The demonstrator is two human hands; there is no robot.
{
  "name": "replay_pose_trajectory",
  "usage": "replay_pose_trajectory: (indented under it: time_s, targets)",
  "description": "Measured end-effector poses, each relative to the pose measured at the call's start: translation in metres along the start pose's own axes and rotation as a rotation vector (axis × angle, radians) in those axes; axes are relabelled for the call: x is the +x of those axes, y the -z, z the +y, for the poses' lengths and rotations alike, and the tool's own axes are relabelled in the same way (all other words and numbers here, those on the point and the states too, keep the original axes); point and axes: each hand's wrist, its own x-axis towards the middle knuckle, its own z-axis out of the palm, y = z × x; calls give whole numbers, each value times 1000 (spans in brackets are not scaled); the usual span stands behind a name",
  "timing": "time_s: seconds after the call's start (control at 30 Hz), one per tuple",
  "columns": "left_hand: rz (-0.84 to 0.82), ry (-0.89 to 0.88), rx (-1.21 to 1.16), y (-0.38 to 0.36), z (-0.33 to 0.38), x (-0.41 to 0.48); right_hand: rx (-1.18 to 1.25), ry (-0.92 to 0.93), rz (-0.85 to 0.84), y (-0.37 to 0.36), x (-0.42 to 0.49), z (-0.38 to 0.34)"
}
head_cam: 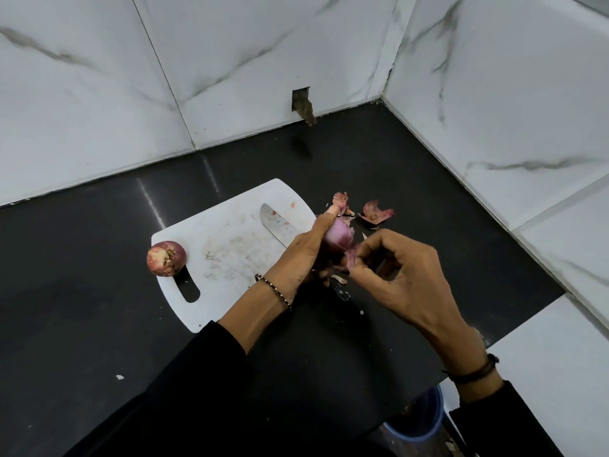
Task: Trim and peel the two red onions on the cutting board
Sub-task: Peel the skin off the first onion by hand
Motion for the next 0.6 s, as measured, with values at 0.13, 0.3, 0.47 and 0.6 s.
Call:
replay_pose_trajectory:
  time_s: [0.13,0.3,0.47,0.6]
  targets:
    - [14,42,-51,-9,3,2,13,-9,-3,6,-3,6]
    - [66,125,-90,-16,2,6,35,-79,49,11,-6,16]
    - [-19,158,-71,-10,-2,5,121,-200,169,13,-10,22]
    - [-16,159,-80,-10,-1,6,85,-284,162,10,-6,35]
